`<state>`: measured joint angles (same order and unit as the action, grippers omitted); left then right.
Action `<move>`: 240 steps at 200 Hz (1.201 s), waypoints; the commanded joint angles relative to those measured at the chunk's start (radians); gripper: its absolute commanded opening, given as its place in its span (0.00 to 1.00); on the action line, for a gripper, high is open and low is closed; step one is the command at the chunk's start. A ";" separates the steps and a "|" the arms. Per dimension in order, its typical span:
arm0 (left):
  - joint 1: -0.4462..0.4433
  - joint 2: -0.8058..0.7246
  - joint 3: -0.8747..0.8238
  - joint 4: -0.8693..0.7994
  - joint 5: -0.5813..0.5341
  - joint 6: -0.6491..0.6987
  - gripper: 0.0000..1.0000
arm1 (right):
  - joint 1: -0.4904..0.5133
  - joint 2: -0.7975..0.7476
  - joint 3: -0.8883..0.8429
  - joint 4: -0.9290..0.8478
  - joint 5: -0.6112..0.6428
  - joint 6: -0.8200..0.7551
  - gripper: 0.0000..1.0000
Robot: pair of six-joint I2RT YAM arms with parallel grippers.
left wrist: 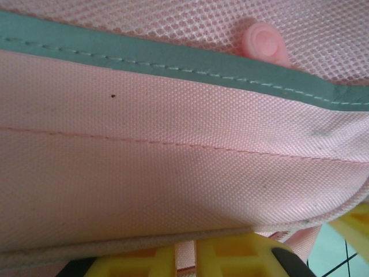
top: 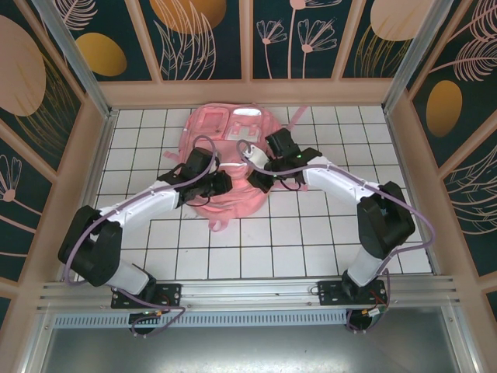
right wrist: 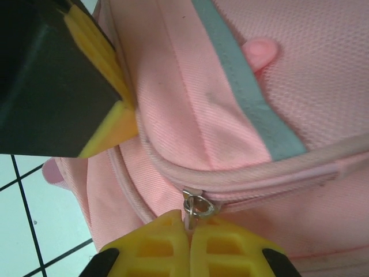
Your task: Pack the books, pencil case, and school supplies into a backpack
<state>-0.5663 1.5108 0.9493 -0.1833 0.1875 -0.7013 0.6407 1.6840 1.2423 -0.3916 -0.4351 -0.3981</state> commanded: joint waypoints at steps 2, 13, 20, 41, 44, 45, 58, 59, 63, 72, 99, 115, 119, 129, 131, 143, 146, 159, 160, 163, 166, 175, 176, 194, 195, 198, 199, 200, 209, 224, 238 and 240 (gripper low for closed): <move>0.003 0.034 0.072 0.139 -0.018 -0.012 0.15 | 0.064 -0.060 -0.025 -0.001 -0.085 0.076 0.07; 0.002 0.028 0.068 0.136 -0.019 -0.017 0.15 | 0.063 -0.084 -0.029 0.004 -0.070 0.119 0.16; 0.002 0.020 0.063 0.132 -0.019 -0.018 0.16 | 0.058 -0.107 -0.038 0.016 -0.041 0.153 0.21; 0.002 -0.014 0.034 0.105 -0.027 -0.023 0.18 | 0.002 -0.188 -0.062 0.065 -0.014 0.321 0.42; 0.002 -0.018 0.030 0.102 -0.028 -0.026 0.18 | -0.005 -0.200 -0.069 0.077 -0.012 0.352 0.45; 0.003 -0.020 0.030 0.100 -0.028 -0.027 0.19 | -0.009 -0.204 -0.072 0.082 -0.012 0.362 0.46; 0.003 -0.041 0.002 0.090 -0.022 -0.040 0.20 | -0.054 -0.252 -0.109 0.154 0.004 0.502 0.53; 0.002 -0.043 0.000 0.090 -0.022 -0.041 0.20 | -0.057 -0.255 -0.111 0.159 0.005 0.514 0.54; 0.002 -0.051 -0.007 0.088 -0.021 -0.047 0.20 | -0.072 -0.263 -0.119 0.174 0.006 0.558 0.55; 0.002 -0.071 -0.023 0.087 -0.019 -0.062 0.21 | -0.087 -0.273 -0.129 0.202 0.000 0.667 0.55; -0.013 -0.120 -0.043 0.079 -0.033 -0.090 0.27 | -0.164 -0.231 -0.128 0.242 0.008 0.963 0.57; -0.033 -0.129 -0.038 0.088 -0.032 -0.089 0.32 | -0.165 -0.170 -0.092 0.237 -0.023 1.049 0.57; -0.037 -0.127 -0.037 0.093 -0.032 -0.088 0.34 | -0.162 -0.155 -0.084 0.241 -0.033 1.068 0.56; -0.050 -0.120 -0.034 0.107 -0.033 -0.084 0.36 | -0.164 -0.125 -0.077 0.265 -0.072 1.102 0.55; -0.051 -0.117 -0.032 0.110 -0.031 -0.082 0.36 | -0.164 -0.121 -0.077 0.271 -0.079 1.111 0.54; -0.062 -0.097 -0.017 0.121 -0.014 -0.072 0.37 | -0.156 -0.098 -0.077 0.316 -0.120 1.143 0.53; -0.067 -0.092 -0.014 0.122 -0.014 -0.072 0.38 | -0.153 -0.092 -0.075 0.322 -0.128 1.147 0.53; -0.076 -0.063 0.005 0.126 -0.006 -0.062 0.38 | -0.140 -0.070 -0.057 0.318 -0.129 1.156 0.52; -0.076 -0.061 0.007 0.127 -0.005 -0.061 0.39 | -0.138 -0.068 -0.055 0.317 -0.129 1.156 0.51; -0.078 -0.055 0.011 0.129 -0.002 -0.059 0.39 | -0.136 -0.061 -0.052 0.314 -0.130 1.155 0.51; -0.079 -0.048 0.016 0.131 -0.001 -0.056 0.39 | -0.134 -0.056 -0.047 0.311 -0.130 1.153 0.50; -0.080 -0.028 0.018 0.131 0.003 -0.049 0.39 | -0.130 -0.042 -0.041 0.307 -0.130 1.154 0.49; -0.080 -0.026 0.018 0.131 0.003 -0.049 0.39 | -0.130 -0.040 -0.041 0.307 -0.129 1.154 0.49; -0.081 0.004 0.058 0.133 0.004 -0.035 0.38 | -0.127 -0.013 -0.033 0.296 -0.132 1.157 0.46; -0.081 0.005 0.060 0.134 0.004 -0.035 0.38 | -0.127 -0.012 -0.032 0.296 -0.132 1.158 0.46; -0.081 0.008 0.063 0.138 0.007 -0.032 0.38 | -0.127 -0.007 -0.032 0.294 -0.134 1.158 0.46; -0.081 0.009 0.064 0.138 0.008 -0.031 0.38 | -0.127 -0.007 -0.031 0.294 -0.134 1.158 0.45; -0.080 0.011 0.064 0.139 0.008 -0.031 0.38 | -0.127 -0.005 -0.031 0.293 -0.134 1.159 0.45; -0.081 0.021 0.068 0.147 0.019 -0.028 0.37 | -0.124 0.002 -0.030 0.296 -0.136 1.159 0.45; -0.080 0.038 0.078 0.150 0.028 -0.021 0.33 | -0.121 0.018 -0.021 0.295 -0.137 1.157 0.43; -0.081 0.049 0.082 0.156 0.043 -0.020 0.31 | -0.118 0.036 -0.007 0.288 -0.141 1.156 0.41; -0.081 0.050 0.082 0.158 0.046 -0.020 0.30 | -0.118 0.038 -0.005 0.287 -0.141 1.156 0.41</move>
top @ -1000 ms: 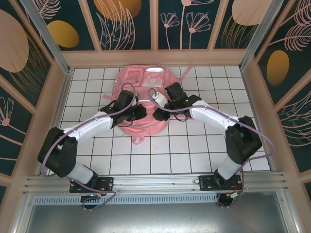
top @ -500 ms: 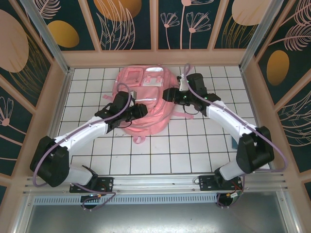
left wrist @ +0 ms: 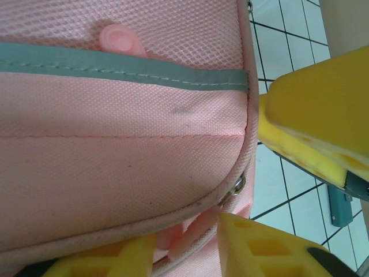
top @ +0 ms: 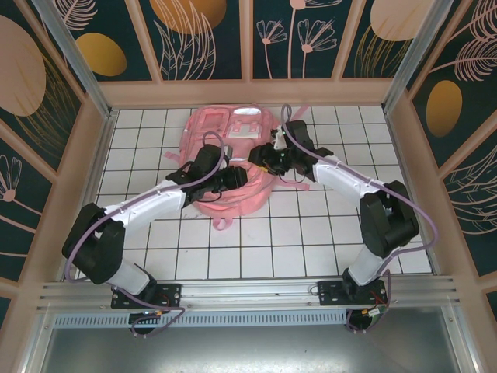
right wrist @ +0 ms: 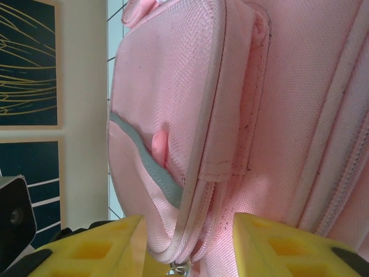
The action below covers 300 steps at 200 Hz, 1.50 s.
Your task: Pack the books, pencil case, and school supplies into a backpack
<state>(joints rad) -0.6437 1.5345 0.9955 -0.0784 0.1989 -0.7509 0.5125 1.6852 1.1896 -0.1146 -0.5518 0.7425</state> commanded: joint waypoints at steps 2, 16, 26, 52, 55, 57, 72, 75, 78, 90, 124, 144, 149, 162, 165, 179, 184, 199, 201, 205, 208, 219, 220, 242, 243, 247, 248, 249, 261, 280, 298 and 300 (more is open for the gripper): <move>-0.004 0.028 0.035 0.056 0.038 0.030 0.29 | 0.011 0.039 0.049 0.009 -0.024 0.014 0.40; -0.003 0.034 0.037 0.060 0.055 0.034 0.24 | 0.015 0.051 0.060 0.008 -0.024 0.011 0.35; -0.002 0.035 0.039 0.056 0.052 0.039 0.22 | 0.018 0.059 0.066 0.003 -0.020 0.012 0.31; -0.003 0.030 0.040 0.049 0.046 0.056 0.14 | 0.018 0.069 0.075 -0.001 -0.004 0.012 0.20; -0.002 0.029 0.039 0.049 0.045 0.057 0.13 | 0.018 0.070 0.076 -0.003 -0.001 0.010 0.19; -0.003 0.029 0.040 0.048 0.044 0.059 0.13 | 0.018 0.071 0.077 -0.002 0.000 0.011 0.18; -0.003 0.024 0.040 0.042 0.034 0.068 0.05 | 0.018 0.069 0.080 -0.007 0.015 0.010 0.12; -0.003 0.023 0.039 0.038 0.028 0.071 0.03 | 0.018 0.069 0.081 -0.009 0.020 0.008 0.11; -0.004 0.021 0.039 0.033 0.024 0.073 0.01 | 0.018 0.069 0.082 -0.012 0.028 0.009 0.11; -0.003 0.014 0.039 0.009 -0.006 0.085 0.00 | 0.018 0.061 0.083 -0.026 0.067 0.003 0.09; -0.002 -0.027 0.029 -0.119 -0.158 0.119 0.00 | 0.004 0.028 0.075 -0.064 0.196 -0.024 0.06; 0.004 -0.062 0.008 -0.182 -0.240 0.117 0.00 | -0.007 0.016 0.073 -0.079 0.249 -0.038 0.05; 0.010 -0.070 0.001 -0.194 -0.257 0.116 0.00 | -0.007 0.015 0.075 -0.083 0.261 -0.040 0.05; 0.024 -0.097 -0.017 -0.213 -0.290 0.109 0.00 | -0.011 0.014 0.078 -0.089 0.285 -0.047 0.04; 0.030 -0.102 -0.017 -0.217 -0.296 0.107 0.00 | -0.011 0.014 0.079 -0.091 0.289 -0.049 0.04; 0.061 -0.128 -0.062 -0.222 -0.309 0.098 0.00 | -0.014 0.015 0.084 -0.095 0.308 -0.053 0.04; 0.073 -0.133 -0.069 -0.222 -0.309 0.096 0.00 | -0.014 0.016 0.086 -0.094 0.309 -0.056 0.04; 0.106 -0.146 -0.090 -0.211 -0.287 0.098 0.00 | -0.015 0.021 0.095 -0.097 0.311 -0.060 0.04; 0.108 -0.147 -0.090 -0.209 -0.280 0.100 0.00 | -0.015 0.022 0.096 -0.097 0.310 -0.061 0.04; 0.110 -0.148 -0.091 -0.206 -0.267 0.106 0.00 | -0.015 0.023 0.097 -0.097 0.307 -0.063 0.04; 0.110 -0.148 -0.089 -0.204 -0.260 0.109 0.00 | -0.016 0.023 0.097 -0.096 0.302 -0.063 0.04; 0.110 -0.147 -0.084 -0.185 -0.216 0.126 0.00 | -0.014 0.023 0.096 -0.092 0.288 -0.065 0.04; 0.110 -0.148 -0.083 -0.182 -0.206 0.130 0.00 | -0.014 0.023 0.096 -0.091 0.286 -0.065 0.04; 0.097 -0.157 -0.084 -0.098 -0.056 0.160 0.13 | -0.007 0.024 0.098 -0.085 0.255 -0.075 0.04; 0.095 -0.158 -0.083 -0.097 -0.055 0.162 0.14 | -0.007 0.024 0.098 -0.086 0.254 -0.075 0.04; 0.087 -0.157 -0.078 -0.094 -0.054 0.169 0.17 | -0.005 0.023 0.098 -0.085 0.251 -0.076 0.04; 0.085 -0.157 -0.076 -0.093 -0.053 0.172 0.18 | -0.005 0.023 0.098 -0.085 0.249 -0.076 0.04; 0.083 -0.155 -0.073 -0.092 -0.054 0.174 0.19 | -0.005 0.023 0.099 -0.085 0.248 -0.077 0.04; 0.063 -0.144 -0.048 -0.095 -0.055 0.200 0.27 | -0.002 0.022 0.099 -0.082 0.233 -0.079 0.04; 0.039 -0.106 -0.007 -0.096 -0.042 0.222 0.34 | -0.001 0.014 0.094 -0.056 0.189 -0.077 0.03; 0.026 -0.065 0.030 -0.100 -0.044 0.236 0.36 | -0.003 0.000 0.086 -0.013 0.133 -0.063 0.02; 0.024 -0.062 0.033 -0.100 -0.043 0.237 0.36 | -0.004 -0.002 0.085 -0.008 0.129 -0.061 0.02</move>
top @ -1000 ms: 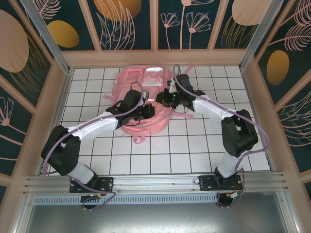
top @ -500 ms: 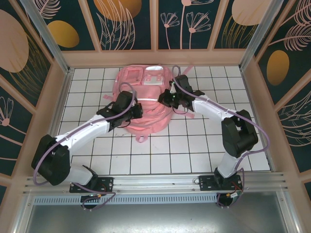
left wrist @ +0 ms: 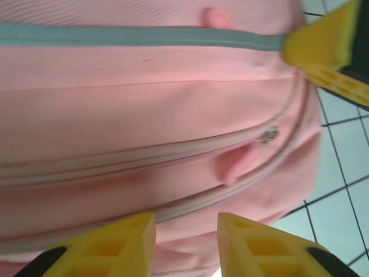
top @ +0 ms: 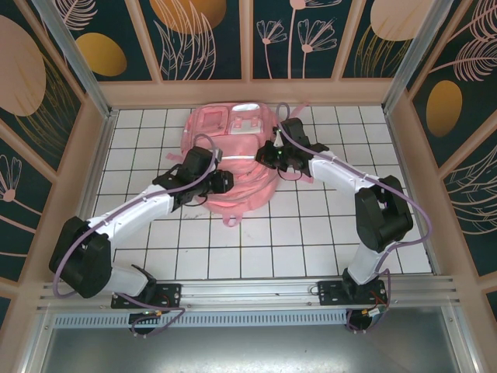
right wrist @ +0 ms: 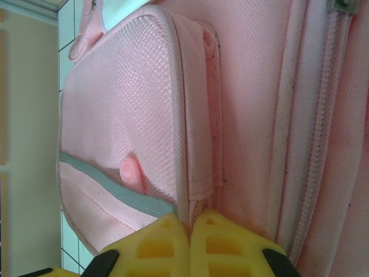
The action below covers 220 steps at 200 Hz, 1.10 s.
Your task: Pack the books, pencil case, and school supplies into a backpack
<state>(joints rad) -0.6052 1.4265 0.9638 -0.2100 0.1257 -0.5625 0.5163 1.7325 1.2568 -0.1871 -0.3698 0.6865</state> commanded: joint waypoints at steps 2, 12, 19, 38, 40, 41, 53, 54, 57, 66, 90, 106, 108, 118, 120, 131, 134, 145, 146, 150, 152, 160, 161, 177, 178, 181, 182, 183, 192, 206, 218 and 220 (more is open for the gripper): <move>-0.015 0.051 0.067 0.032 0.031 0.050 0.36 | -0.008 -0.052 0.018 0.068 -0.058 -0.002 0.02; -0.019 0.066 0.078 0.035 0.030 0.055 0.37 | -0.011 -0.057 0.015 0.089 -0.085 0.013 0.02; -0.020 0.075 0.082 0.035 0.031 0.057 0.37 | -0.013 -0.059 0.012 0.100 -0.100 0.021 0.02; -0.021 0.102 0.096 0.029 0.029 0.066 0.38 | -0.015 -0.063 0.013 0.117 -0.121 0.036 0.02; -0.021 0.106 0.097 0.029 0.029 0.066 0.38 | -0.015 -0.063 0.013 0.118 -0.122 0.037 0.02; -0.021 0.107 0.097 0.028 0.029 0.067 0.38 | -0.014 -0.063 0.013 0.118 -0.122 0.036 0.02; -0.021 0.121 0.107 0.020 0.023 0.072 0.39 | -0.015 -0.061 0.012 0.123 -0.131 0.042 0.02; -0.021 0.122 0.107 0.019 0.022 0.072 0.39 | -0.015 -0.061 0.012 0.125 -0.132 0.042 0.02; -0.021 0.125 0.109 0.017 0.019 0.073 0.40 | -0.015 -0.060 0.012 0.125 -0.133 0.043 0.02; -0.021 0.133 0.113 0.018 0.018 0.075 0.40 | -0.013 -0.061 0.010 0.131 -0.140 0.047 0.02; -0.022 0.148 0.121 0.060 0.088 0.075 0.38 | -0.015 -0.060 0.006 0.139 -0.148 0.054 0.01; -0.022 0.155 0.120 0.092 0.138 0.073 0.34 | -0.015 -0.059 0.006 0.139 -0.150 0.056 0.01; -0.023 0.156 0.120 0.094 0.143 0.073 0.33 | -0.015 -0.059 0.006 0.138 -0.150 0.056 0.01; -0.022 0.159 0.120 0.102 0.153 0.073 0.30 | -0.015 -0.062 0.005 0.137 -0.149 0.056 0.01; -0.022 0.159 0.120 0.104 0.153 0.073 0.30 | -0.015 -0.061 0.005 0.138 -0.149 0.056 0.01; -0.021 0.163 0.121 0.103 0.151 0.076 0.25 | -0.015 -0.062 0.004 0.136 -0.147 0.056 0.01; -0.021 0.165 0.123 0.102 0.149 0.077 0.24 | -0.015 -0.063 0.004 0.136 -0.146 0.055 0.00; -0.023 0.169 0.127 0.094 0.135 0.078 0.20 | -0.014 -0.063 0.002 0.133 -0.143 0.054 0.00; -0.023 0.169 0.127 0.094 0.133 0.078 0.19 | -0.014 -0.063 0.003 0.132 -0.143 0.054 0.00; -0.022 0.169 0.129 0.091 0.125 0.078 0.16 | -0.015 -0.062 0.003 0.132 -0.140 0.054 0.00; -0.022 0.169 0.128 0.090 0.120 0.079 0.15 | -0.015 -0.062 0.004 0.131 -0.139 0.054 0.00; -0.023 0.165 0.127 0.080 0.096 0.079 0.10 | -0.015 -0.064 0.005 0.125 -0.127 0.052 0.00; -0.022 0.165 0.127 0.078 0.093 0.079 0.09 | -0.015 -0.064 0.005 0.124 -0.125 0.052 0.00; -0.021 0.151 0.127 0.040 0.019 0.082 0.00 | -0.018 -0.068 0.010 0.096 -0.084 0.040 0.00; -0.021 0.151 0.127 0.037 0.013 0.082 0.00 | -0.018 -0.069 0.010 0.095 -0.080 0.039 0.00; -0.021 0.147 0.127 0.027 0.000 0.082 0.00 | -0.018 -0.069 0.011 0.089 -0.071 0.037 0.00; -0.021 0.145 0.127 0.024 -0.007 0.082 0.00 | -0.018 -0.070 0.011 0.088 -0.067 0.037 0.00; -0.021 0.143 0.126 0.022 -0.010 0.083 0.00 | -0.019 -0.071 0.011 0.086 -0.062 0.036 0.00; -0.021 0.129 0.120 -0.009 -0.061 0.078 0.00 | -0.022 -0.078 0.013 0.066 -0.021 0.027 0.00; -0.021 0.102 0.102 -0.054 -0.130 0.070 0.00 | -0.030 -0.088 0.013 0.039 0.036 0.018 0.00; -0.018 0.077 0.080 -0.089 -0.182 0.054 0.00 | -0.037 -0.094 0.013 0.024 0.074 0.016 0.00; -0.017 0.073 0.076 -0.096 -0.190 0.051 0.00 | -0.037 -0.094 0.013 0.022 0.079 0.015 0.00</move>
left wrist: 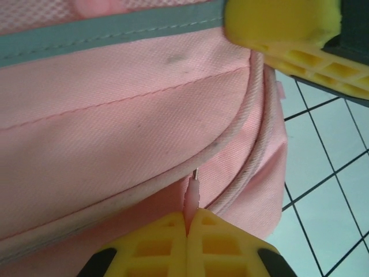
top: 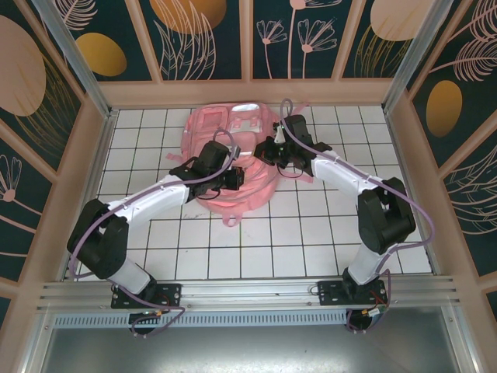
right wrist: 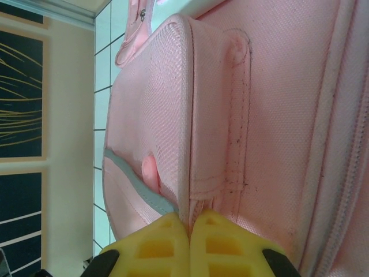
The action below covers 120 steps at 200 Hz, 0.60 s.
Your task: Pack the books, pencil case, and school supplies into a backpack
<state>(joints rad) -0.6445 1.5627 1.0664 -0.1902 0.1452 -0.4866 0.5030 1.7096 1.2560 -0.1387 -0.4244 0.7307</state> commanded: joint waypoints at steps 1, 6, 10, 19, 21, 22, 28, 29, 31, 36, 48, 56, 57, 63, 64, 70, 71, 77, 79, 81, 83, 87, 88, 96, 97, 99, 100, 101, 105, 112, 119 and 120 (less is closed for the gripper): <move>0.023 -0.067 -0.028 -0.118 -0.213 -0.025 0.00 | -0.025 -0.071 0.014 -0.027 0.135 -0.029 0.00; 0.027 -0.079 -0.039 -0.132 -0.229 -0.036 0.00 | -0.027 -0.072 0.014 -0.031 0.144 -0.030 0.00; 0.031 -0.088 -0.047 -0.140 -0.238 -0.045 0.00 | -0.028 -0.072 0.013 -0.033 0.151 -0.031 0.00; 0.044 -0.111 -0.071 -0.153 -0.247 -0.065 0.00 | -0.030 -0.069 0.019 -0.042 0.167 -0.033 0.00; 0.049 -0.116 -0.077 -0.155 -0.248 -0.069 0.00 | -0.030 -0.068 0.020 -0.044 0.170 -0.033 0.00; 0.051 -0.119 -0.079 -0.156 -0.248 -0.070 0.00 | -0.030 -0.068 0.021 -0.045 0.171 -0.033 0.00; 0.065 -0.133 -0.088 -0.158 -0.246 -0.081 0.00 | -0.030 -0.064 0.025 -0.047 0.175 -0.036 0.00; 0.067 -0.135 -0.088 -0.158 -0.246 -0.082 0.00 | -0.030 -0.063 0.026 -0.047 0.176 -0.036 0.00; 0.073 -0.141 -0.109 -0.158 -0.246 -0.086 0.00 | -0.030 -0.062 0.027 -0.048 0.176 -0.036 0.00; 0.084 -0.153 -0.130 -0.157 -0.244 -0.092 0.00 | -0.030 -0.060 0.030 -0.049 0.177 -0.036 0.00; 0.113 -0.175 -0.161 -0.148 -0.236 -0.103 0.00 | -0.030 -0.053 0.034 -0.049 0.180 -0.036 0.00; 0.134 -0.183 -0.176 -0.144 -0.229 -0.106 0.00 | -0.031 -0.050 0.038 -0.050 0.183 -0.038 0.00; 0.136 -0.184 -0.177 -0.144 -0.228 -0.107 0.00 | -0.030 -0.049 0.038 -0.050 0.183 -0.039 0.00; 0.148 -0.185 -0.183 -0.145 -0.227 -0.110 0.00 | -0.030 -0.046 0.044 -0.055 0.189 -0.039 0.00; 0.150 -0.185 -0.184 -0.145 -0.227 -0.111 0.00 | -0.030 -0.046 0.045 -0.056 0.190 -0.040 0.00; 0.163 -0.185 -0.192 -0.145 -0.228 -0.114 0.00 | -0.030 -0.044 0.048 -0.059 0.194 -0.042 0.00; 0.164 -0.185 -0.192 -0.144 -0.228 -0.115 0.00 | -0.030 -0.044 0.049 -0.060 0.194 -0.042 0.00; 0.176 -0.184 -0.203 -0.139 -0.231 -0.119 0.00 | -0.030 -0.043 0.052 -0.059 0.196 -0.043 0.00; 0.180 -0.183 -0.206 -0.138 -0.231 -0.120 0.00 | -0.030 -0.042 0.052 -0.059 0.197 -0.044 0.00; 0.185 -0.181 -0.208 -0.136 -0.232 -0.121 0.00 | -0.030 -0.043 0.052 -0.059 0.197 -0.044 0.00; 0.189 -0.179 -0.209 -0.133 -0.234 -0.123 0.00 | -0.030 -0.042 0.052 -0.059 0.198 -0.044 0.00; 0.198 -0.176 -0.213 -0.131 -0.238 -0.125 0.00 | -0.031 -0.042 0.053 -0.061 0.201 -0.045 0.00; 0.200 -0.175 -0.213 -0.130 -0.238 -0.125 0.00 | -0.031 -0.042 0.054 -0.061 0.201 -0.044 0.00; 0.216 -0.165 -0.215 -0.126 -0.253 -0.130 0.00 | -0.030 -0.040 0.056 -0.062 0.208 -0.045 0.00; 0.219 -0.164 -0.214 -0.125 -0.255 -0.130 0.00 | -0.030 -0.041 0.056 -0.063 0.209 -0.045 0.00; 0.223 -0.162 -0.215 -0.124 -0.260 -0.131 0.00 | -0.030 -0.039 0.057 -0.064 0.210 -0.046 0.00; 0.225 -0.161 -0.215 -0.123 -0.261 -0.131 0.00 | -0.030 -0.039 0.057 -0.064 0.211 -0.046 0.00; 0.227 -0.160 -0.215 -0.122 -0.264 -0.132 0.00 | -0.030 -0.040 0.057 -0.065 0.212 -0.046 0.00; 0.235 -0.156 -0.215 -0.118 -0.271 -0.133 0.00 | -0.030 -0.038 0.060 -0.067 0.216 -0.047 0.00; 0.249 -0.149 -0.213 -0.109 -0.280 -0.129 0.00 | -0.031 -0.038 0.061 -0.068 0.223 -0.049 0.00; 0.263 -0.144 -0.209 -0.097 -0.286 -0.125 0.00 | -0.030 -0.036 0.060 -0.070 0.228 -0.050 0.00; 0.266 -0.142 -0.209 -0.095 -0.287 -0.124 0.00 | -0.029 -0.036 0.060 -0.070 0.229 -0.050 0.00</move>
<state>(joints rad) -0.4343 1.3964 0.8673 -0.2813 -0.0330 -0.5884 0.5030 1.7031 1.2716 -0.1921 -0.3195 0.7052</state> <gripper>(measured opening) 0.053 0.049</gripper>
